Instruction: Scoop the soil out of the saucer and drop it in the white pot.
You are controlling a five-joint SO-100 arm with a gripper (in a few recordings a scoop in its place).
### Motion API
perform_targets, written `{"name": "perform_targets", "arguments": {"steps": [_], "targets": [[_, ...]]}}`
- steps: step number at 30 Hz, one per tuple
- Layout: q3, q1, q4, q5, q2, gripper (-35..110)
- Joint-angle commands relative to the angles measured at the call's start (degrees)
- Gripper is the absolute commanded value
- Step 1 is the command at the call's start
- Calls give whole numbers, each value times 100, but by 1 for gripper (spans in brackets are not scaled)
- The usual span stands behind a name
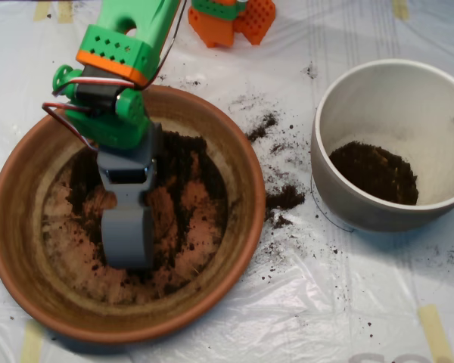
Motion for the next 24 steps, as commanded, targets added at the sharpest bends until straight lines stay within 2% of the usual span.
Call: {"name": "perform_targets", "arguments": {"steps": [1,8,20,24], "targets": [[-422,9,229,211,-220,64],[-967,-44,791,606,-475,63],[-1055,193,976,369,-668,58],[-1169,290,1020,308,-677,50]]}}
